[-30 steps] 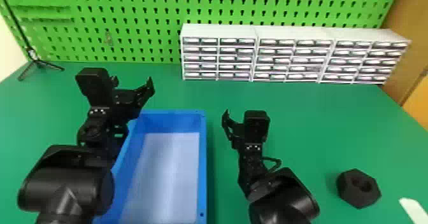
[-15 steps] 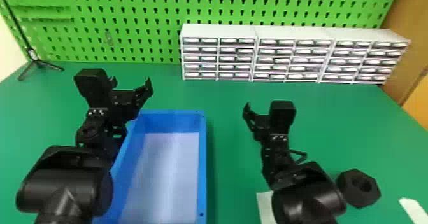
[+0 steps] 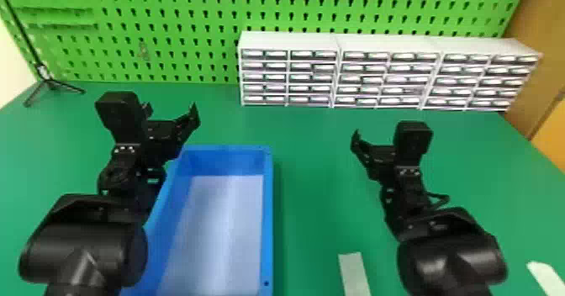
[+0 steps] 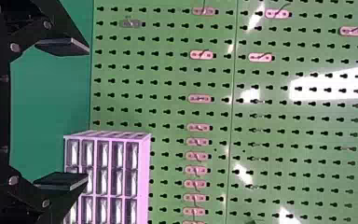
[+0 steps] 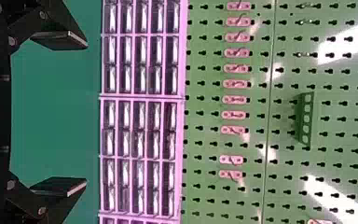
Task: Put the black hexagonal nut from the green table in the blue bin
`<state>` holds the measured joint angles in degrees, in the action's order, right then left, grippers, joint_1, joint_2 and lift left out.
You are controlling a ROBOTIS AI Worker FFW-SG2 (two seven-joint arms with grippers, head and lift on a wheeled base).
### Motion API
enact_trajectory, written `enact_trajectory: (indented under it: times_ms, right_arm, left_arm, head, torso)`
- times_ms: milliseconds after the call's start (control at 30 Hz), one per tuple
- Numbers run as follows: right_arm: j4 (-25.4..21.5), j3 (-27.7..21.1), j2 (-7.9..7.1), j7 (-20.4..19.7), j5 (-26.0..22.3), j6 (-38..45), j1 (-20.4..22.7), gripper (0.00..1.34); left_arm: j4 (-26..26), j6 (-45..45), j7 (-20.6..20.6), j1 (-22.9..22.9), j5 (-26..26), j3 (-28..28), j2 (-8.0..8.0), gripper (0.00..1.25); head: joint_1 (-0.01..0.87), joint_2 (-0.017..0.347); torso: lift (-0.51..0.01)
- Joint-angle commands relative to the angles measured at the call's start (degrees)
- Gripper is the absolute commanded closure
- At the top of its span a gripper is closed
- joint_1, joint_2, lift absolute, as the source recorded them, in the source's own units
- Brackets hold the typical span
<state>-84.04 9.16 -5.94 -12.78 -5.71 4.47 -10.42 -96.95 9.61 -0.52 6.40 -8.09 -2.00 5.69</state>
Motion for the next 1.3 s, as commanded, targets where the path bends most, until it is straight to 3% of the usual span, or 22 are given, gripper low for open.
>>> enact_trajectory:
  times_ms: [0,267,433,667,800,1067,1267]
  right_arm:
    - [-4.91,-3.71,-1.26,1.36,0.44,5.02,1.54,0.25]
    - [-11.32,-10.39,-2.32,5.66,1.49,12.67,3.65,0.25]
    - [-15.45,-13.55,-3.73,8.83,1.84,17.33,5.23,0.25]
    - [-20.99,-20.41,-3.81,17.62,4.04,25.59,7.61,0.25]
    - [-23.63,-24.10,-4.60,19.99,2.64,28.40,10.24,0.25]
    - [-26.70,-29.28,-8.38,24.21,0.61,32.09,16.22,0.25]
    - [-28.55,-30.78,-12.51,31.77,1.23,38.07,18.94,0.25]
  left_arm:
    - [-0.17,-0.20,0.00,-0.25,0.00,0.33,-0.06,0.31]
    - [-0.52,-0.20,0.00,-0.51,0.00,0.77,0.03,0.31]
    - [-0.61,-0.20,0.00,-0.60,0.00,0.94,0.03,0.31]
    - [-1.05,-0.20,0.00,-0.77,0.09,1.47,0.03,0.31]
    - [-1.31,-0.20,0.00,-1.13,0.35,2.00,0.03,0.31]
    - [-2.11,-0.20,0.00,-1.74,0.53,3.05,0.11,0.31]
    - [-2.72,-0.20,0.00,-2.09,0.62,3.75,0.47,0.31]
  head:
    - [0.686,0.028]
    - [0.686,0.028]
    - [0.686,0.028]
    - [0.686,0.028]
    - [0.686,0.028]
    - [0.686,0.028]
    - [0.686,0.028]
  torso:
    - [-0.096]
    - [-0.096]
    - [-0.096]
    - [-0.096]
    - [-0.096]
    - [-0.096]
    - [-0.096]
